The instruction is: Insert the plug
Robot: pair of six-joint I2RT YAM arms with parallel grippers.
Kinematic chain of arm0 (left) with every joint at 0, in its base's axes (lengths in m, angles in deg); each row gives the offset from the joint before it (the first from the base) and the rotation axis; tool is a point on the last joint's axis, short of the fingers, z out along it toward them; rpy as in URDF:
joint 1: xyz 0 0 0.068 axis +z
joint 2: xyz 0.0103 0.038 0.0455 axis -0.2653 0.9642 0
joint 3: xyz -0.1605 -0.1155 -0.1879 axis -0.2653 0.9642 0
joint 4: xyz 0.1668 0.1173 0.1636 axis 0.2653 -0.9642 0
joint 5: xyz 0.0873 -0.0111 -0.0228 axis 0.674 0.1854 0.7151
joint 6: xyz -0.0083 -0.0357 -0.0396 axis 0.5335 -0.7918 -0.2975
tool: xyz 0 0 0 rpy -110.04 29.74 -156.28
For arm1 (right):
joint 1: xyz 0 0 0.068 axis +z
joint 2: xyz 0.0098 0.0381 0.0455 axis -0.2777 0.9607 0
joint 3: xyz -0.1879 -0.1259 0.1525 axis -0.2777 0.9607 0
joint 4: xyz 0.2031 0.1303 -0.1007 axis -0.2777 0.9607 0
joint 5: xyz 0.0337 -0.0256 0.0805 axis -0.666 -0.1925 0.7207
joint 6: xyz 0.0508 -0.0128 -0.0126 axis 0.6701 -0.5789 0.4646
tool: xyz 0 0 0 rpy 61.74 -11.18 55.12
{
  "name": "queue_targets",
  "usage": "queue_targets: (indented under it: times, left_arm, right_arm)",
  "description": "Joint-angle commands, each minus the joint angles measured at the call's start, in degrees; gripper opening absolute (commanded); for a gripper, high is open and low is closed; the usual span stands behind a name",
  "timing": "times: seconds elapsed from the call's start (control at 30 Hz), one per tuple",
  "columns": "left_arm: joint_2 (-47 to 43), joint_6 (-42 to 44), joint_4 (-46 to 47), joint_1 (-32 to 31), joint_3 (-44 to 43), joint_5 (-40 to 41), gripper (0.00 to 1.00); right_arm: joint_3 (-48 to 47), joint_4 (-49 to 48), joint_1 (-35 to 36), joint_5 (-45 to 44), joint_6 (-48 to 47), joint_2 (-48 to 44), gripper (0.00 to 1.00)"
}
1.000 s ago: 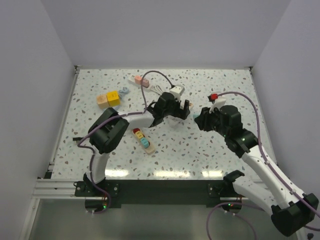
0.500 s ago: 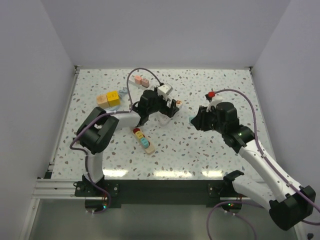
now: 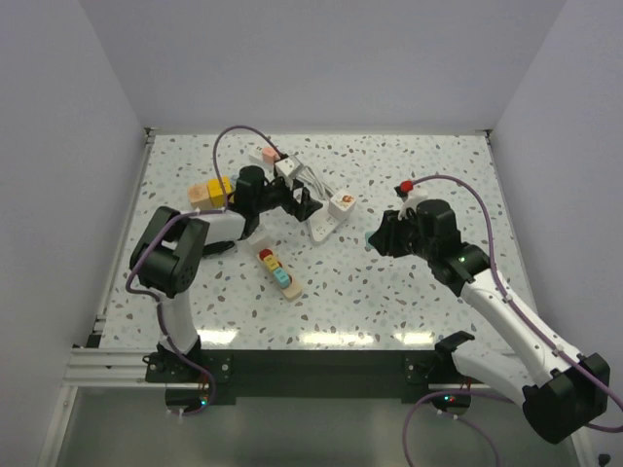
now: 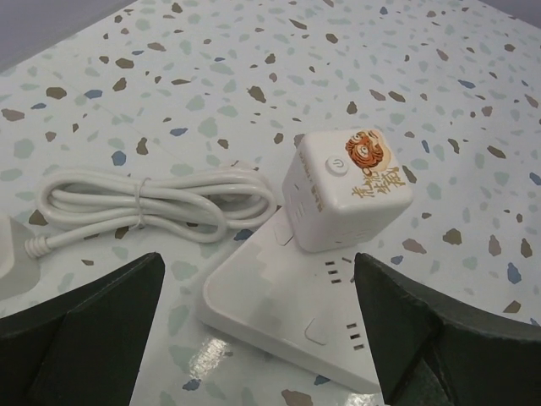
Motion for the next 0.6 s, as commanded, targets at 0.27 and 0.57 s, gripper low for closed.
queue_targets:
  times: [0.27,0.57]
  left_arm:
    - [9.19,-10.29,-11.41,2.3,-10.71,2.8,1.0]
    - [10.07,-21.1,-5.01,5.38,-5.53,-1.05,1.0]
  right_arm:
    - [1.31,-4.93,-0.23,1.8,-0.66,1.23,0.0]
    - [1.66,-5.28,-0.23,1.89,-1.1,0.61,0.0]
